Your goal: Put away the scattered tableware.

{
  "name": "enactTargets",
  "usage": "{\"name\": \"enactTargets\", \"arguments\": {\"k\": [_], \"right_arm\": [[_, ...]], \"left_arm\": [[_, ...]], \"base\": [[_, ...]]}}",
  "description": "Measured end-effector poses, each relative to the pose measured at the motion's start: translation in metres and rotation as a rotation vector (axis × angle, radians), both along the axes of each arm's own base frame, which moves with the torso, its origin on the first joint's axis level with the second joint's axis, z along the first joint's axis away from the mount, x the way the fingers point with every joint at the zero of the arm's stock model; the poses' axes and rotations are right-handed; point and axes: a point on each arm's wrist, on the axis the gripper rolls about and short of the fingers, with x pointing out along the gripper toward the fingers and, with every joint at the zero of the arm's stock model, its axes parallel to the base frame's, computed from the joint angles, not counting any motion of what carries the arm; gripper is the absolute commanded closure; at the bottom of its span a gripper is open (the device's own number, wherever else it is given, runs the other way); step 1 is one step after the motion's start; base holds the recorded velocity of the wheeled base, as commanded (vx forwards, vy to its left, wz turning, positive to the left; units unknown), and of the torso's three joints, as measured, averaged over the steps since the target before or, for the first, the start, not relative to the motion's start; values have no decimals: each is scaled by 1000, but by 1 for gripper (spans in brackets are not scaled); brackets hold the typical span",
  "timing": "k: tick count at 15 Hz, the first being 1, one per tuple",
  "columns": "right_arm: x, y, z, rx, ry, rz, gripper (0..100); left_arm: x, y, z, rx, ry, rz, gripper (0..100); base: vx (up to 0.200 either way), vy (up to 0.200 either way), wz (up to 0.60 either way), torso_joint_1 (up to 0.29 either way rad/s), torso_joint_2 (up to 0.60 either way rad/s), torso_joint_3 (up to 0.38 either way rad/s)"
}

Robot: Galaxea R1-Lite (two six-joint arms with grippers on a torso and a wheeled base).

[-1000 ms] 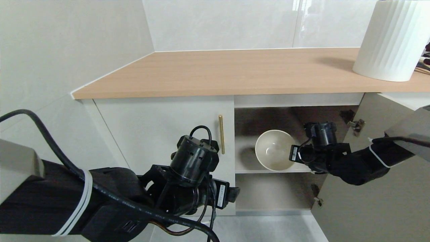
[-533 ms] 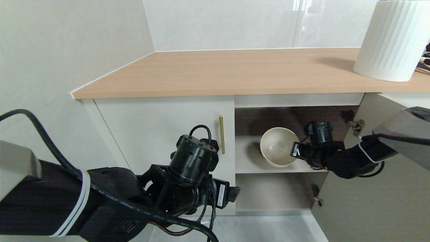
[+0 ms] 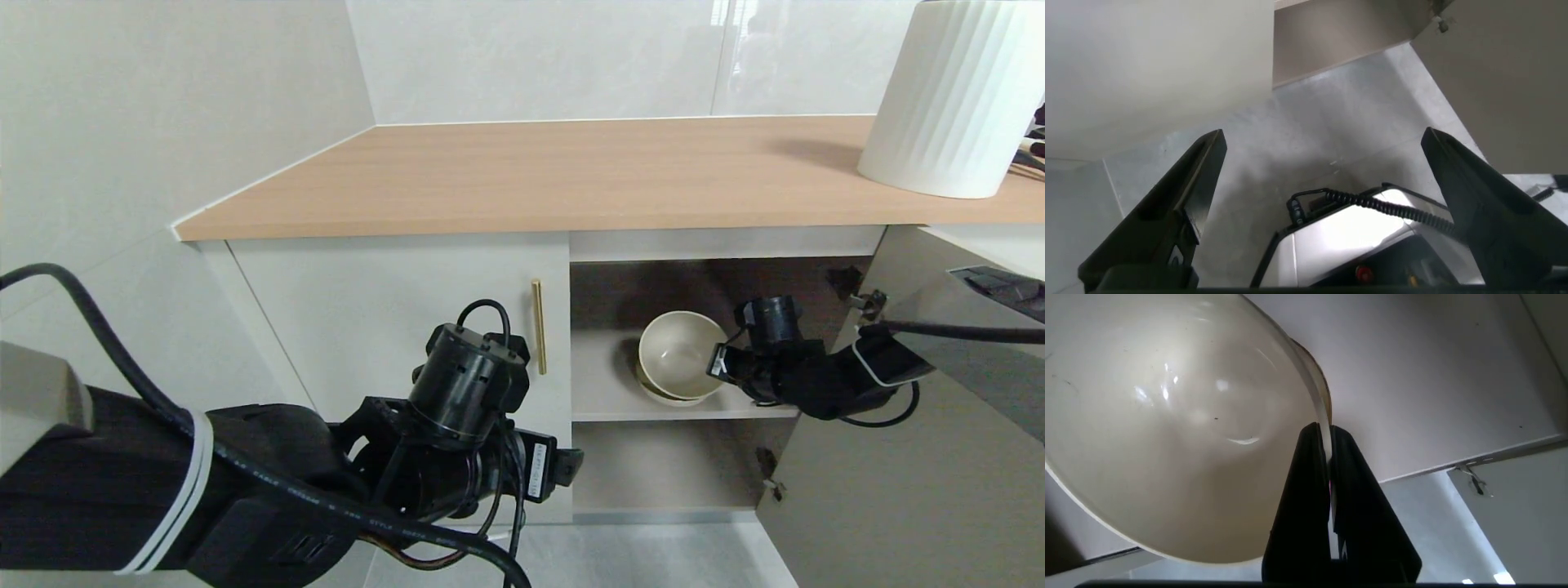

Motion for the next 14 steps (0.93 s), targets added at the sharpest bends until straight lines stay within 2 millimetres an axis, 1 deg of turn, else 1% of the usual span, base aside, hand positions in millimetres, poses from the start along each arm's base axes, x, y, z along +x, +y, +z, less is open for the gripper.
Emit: {"name": "enactTargets", "arguments": {"k": [5,14], "right_arm": [[5,2,-6,0,3,2,100],[8,4,-14,-6,24,4,100]], "left_arm": [[0,0,1,-2,-1,2,0],[1,1,1,-3,-2,5,0]], "base": [[0,0,0,0,0,0],[0,0,0,0,0,0]]}}
